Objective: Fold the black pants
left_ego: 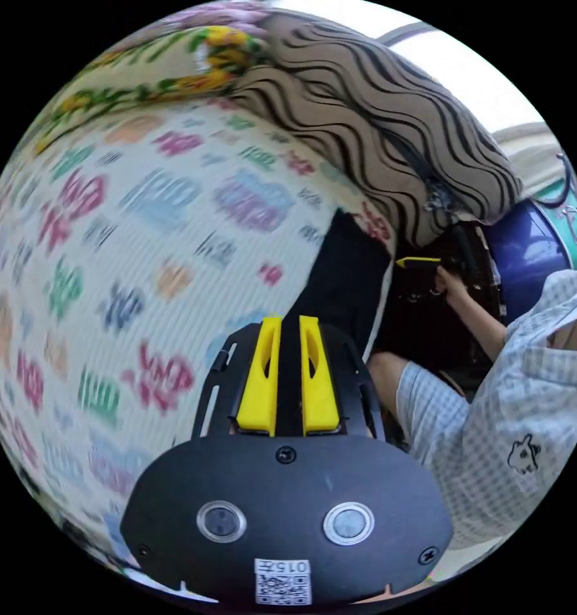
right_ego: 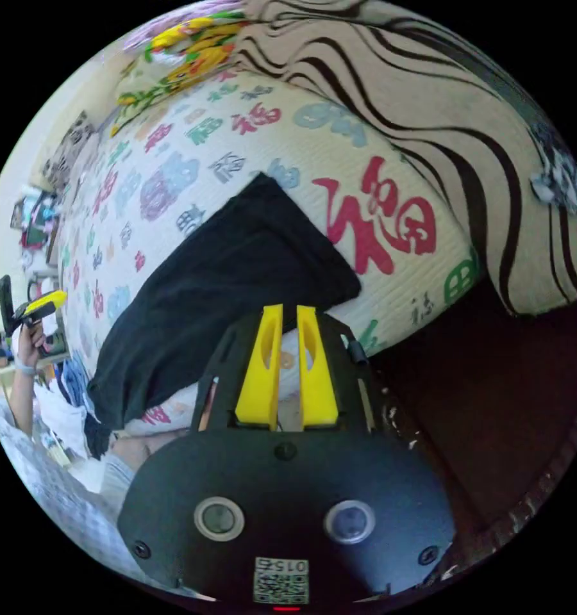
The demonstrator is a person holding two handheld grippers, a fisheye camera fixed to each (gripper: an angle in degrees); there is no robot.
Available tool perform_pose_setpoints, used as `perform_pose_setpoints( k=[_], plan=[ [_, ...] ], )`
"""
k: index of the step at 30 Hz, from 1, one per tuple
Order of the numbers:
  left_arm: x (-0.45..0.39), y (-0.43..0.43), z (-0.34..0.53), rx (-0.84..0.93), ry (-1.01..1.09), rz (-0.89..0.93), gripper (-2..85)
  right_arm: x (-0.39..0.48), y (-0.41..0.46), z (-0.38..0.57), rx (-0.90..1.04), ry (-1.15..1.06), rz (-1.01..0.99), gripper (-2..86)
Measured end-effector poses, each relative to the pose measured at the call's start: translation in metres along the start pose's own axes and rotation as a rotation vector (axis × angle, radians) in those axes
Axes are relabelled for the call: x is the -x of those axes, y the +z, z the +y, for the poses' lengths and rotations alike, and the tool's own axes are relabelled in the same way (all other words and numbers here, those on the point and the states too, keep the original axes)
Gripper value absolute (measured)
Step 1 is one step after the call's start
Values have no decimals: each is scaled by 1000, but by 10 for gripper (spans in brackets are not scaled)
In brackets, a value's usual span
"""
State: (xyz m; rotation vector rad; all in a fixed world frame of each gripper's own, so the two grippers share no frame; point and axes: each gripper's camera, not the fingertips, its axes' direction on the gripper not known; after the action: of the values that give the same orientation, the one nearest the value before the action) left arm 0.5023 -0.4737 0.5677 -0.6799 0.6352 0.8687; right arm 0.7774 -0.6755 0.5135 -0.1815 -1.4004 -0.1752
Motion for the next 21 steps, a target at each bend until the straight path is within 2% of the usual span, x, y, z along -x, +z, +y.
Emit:
perform_pose_setpoints(
  k=[3,7,12,14,18,20,21],
  plan=[
    [38,-42,128,15,-278,-94,52,79,35,18,-24,-213,-122,45],
    [44,-78,298,2,-616,-310,42,214,106,46,78,-594,-399,48],
    [28,-54,432,15,-789,-420,62,358,178,97,237,-993,-622,56],
    [19,-31,480,7,-828,-500,64,421,209,134,360,-1185,-706,55],
    [10,3,542,-50,-849,-509,62,500,273,201,506,-1398,-592,51],
    [10,24,578,-62,-834,-545,55,531,328,236,469,-1406,-320,30],
    [11,29,587,-70,-828,-554,54,536,341,242,457,-1398,-256,21]
  ],
)
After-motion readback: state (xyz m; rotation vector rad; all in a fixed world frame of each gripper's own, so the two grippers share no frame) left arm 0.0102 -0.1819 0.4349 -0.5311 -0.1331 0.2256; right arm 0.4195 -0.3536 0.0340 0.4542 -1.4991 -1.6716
